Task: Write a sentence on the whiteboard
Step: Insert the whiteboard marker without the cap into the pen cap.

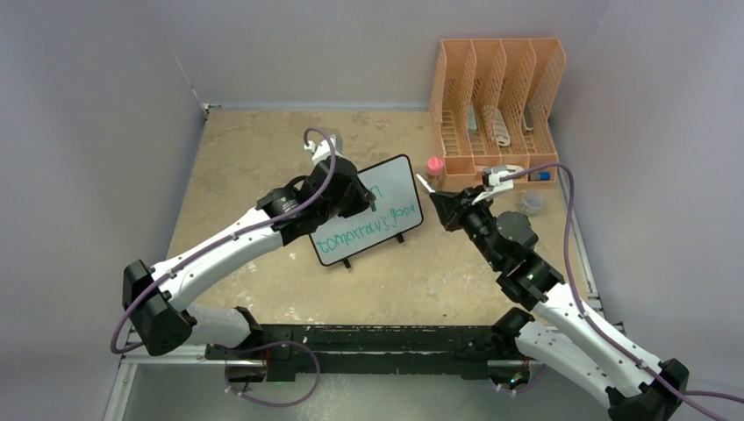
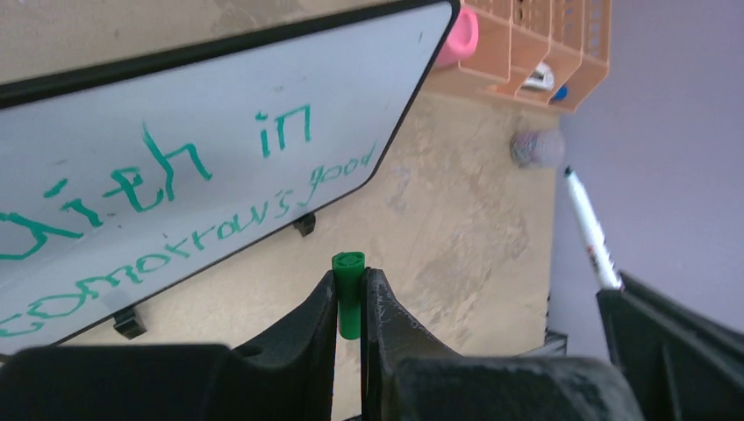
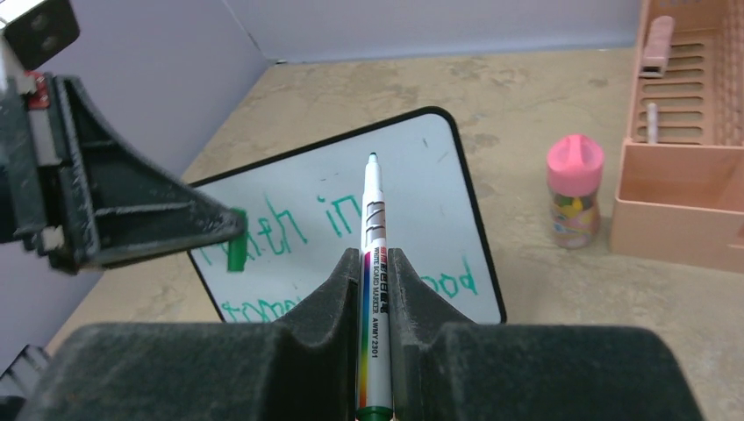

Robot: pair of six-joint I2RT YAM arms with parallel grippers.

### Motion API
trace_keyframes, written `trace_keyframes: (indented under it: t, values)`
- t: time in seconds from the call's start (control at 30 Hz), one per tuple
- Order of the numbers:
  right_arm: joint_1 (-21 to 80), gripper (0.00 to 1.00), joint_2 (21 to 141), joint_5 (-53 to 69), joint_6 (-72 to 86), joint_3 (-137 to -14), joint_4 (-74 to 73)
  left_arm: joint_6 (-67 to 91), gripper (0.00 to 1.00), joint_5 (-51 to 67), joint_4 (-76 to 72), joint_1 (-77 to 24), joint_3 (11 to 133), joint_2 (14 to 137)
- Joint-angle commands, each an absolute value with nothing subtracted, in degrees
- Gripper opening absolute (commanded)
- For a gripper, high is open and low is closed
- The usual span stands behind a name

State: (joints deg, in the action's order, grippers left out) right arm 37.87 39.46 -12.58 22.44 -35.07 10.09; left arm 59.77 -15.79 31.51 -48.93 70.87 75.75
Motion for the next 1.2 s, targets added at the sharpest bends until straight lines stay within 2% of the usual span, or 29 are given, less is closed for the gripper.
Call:
trace_keyframes:
  t: [0.0, 0.47, 1.17]
  values:
    - [38.25, 0.00, 39.51, -7.65, 21.85, -33.85, 18.86, 68.35, 0.00, -20.77, 25.88, -47.16, 72.39, 74.99]
    - [39.46, 0.00, 38.21, -1.71, 27.66, -29.35, 28.68, 76.28, 0.00, -25.71, 12.01, -46.68, 71.37, 74.36]
    - [39.58, 0.00, 42.27, 1.05, 31.66, -28.57, 36.02, 78.49, 0.00, -23.02, 8.00, -46.67, 68.47, 72.86]
